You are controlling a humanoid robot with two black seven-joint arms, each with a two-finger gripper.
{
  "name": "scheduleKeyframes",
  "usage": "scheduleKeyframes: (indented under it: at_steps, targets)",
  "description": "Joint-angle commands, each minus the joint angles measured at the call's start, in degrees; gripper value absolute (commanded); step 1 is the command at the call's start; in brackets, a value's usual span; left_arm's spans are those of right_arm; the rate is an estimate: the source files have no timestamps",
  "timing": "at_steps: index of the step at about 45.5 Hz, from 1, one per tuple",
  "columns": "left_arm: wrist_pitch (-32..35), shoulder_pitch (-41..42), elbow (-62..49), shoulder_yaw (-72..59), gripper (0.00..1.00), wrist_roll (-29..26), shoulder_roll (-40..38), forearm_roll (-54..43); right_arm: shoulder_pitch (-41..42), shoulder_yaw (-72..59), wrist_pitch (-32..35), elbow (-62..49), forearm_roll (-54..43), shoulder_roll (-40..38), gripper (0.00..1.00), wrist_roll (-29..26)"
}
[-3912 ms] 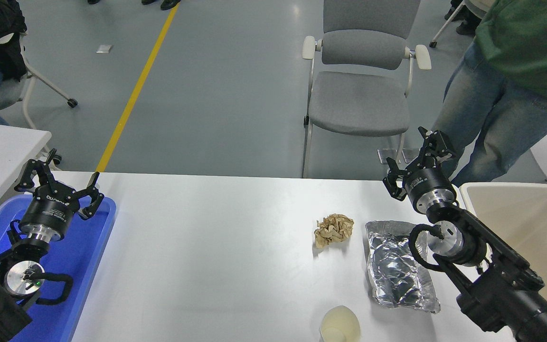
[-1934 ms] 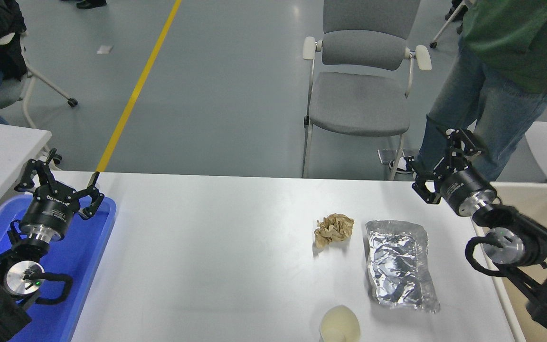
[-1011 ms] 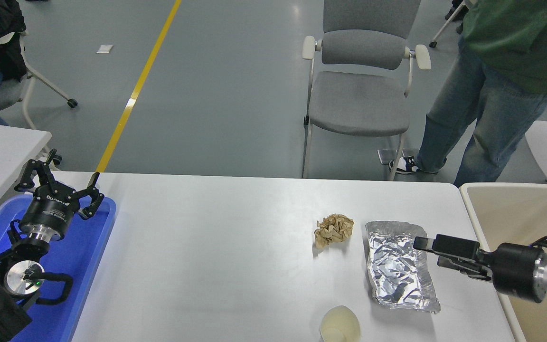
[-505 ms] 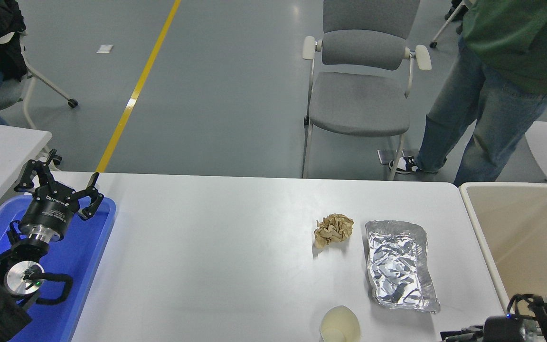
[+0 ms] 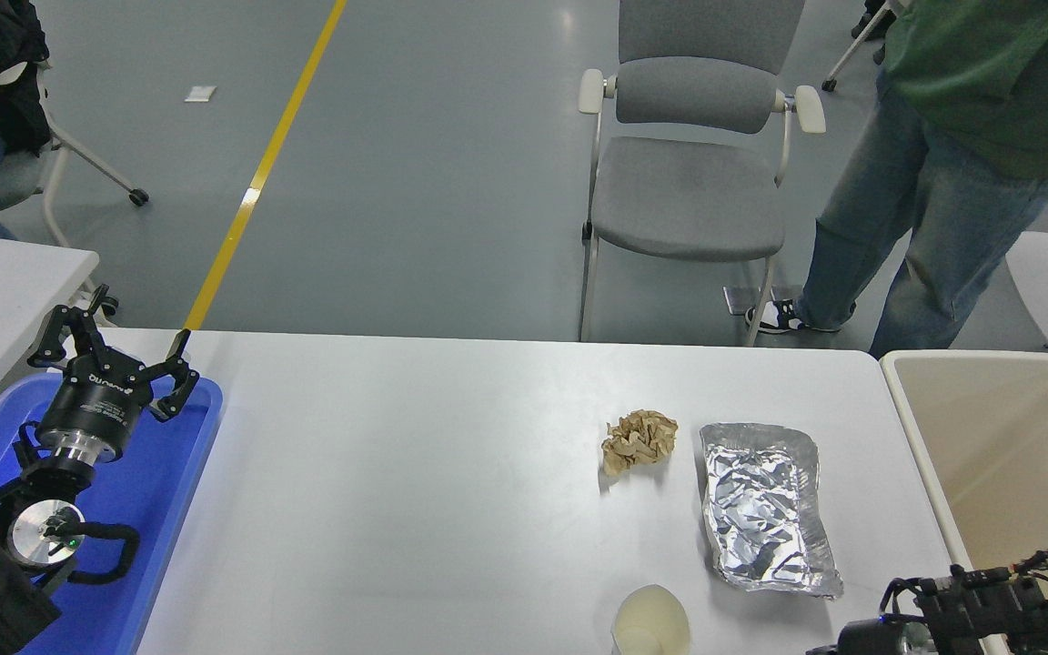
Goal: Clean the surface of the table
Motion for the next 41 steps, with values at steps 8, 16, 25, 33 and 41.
scheduleKeyframes:
  at_steps: [8, 16, 25, 33, 41]
  targets:
    - [0.0, 0.0, 0.0, 0.0, 1.0, 0.0, 0.0, 0.0, 0.0, 2.8, 0.5, -2.9, 5.6, 4.9, 1.0, -4.4]
    - [0.0, 0.0, 0.0, 0.0, 1.0, 0.0, 0.0, 0.0, -0.2, 2.6, 0.5, -4.9, 5.5, 7.5, 1.0, -5.4]
    - [0.0, 0.0, 0.0, 0.0, 1.0, 0.0, 0.0, 0.0, -1.2, 2.8, 0.5, -6.8, 5.4, 10.7, 1.0, -6.5]
    - [0.0, 0.0, 0.0, 0.0, 1.0, 0.0, 0.0, 0.0, -1.4, 2.7, 0.5, -9.5, 5.2, 13.2, 0.98, -6.9]
    - [0.0, 0.0, 0.0, 0.0, 1.0, 0.0, 0.0, 0.0, -1.4, 2.5, 0.5, -10.6, 4.3, 14.4, 0.8, -7.8]
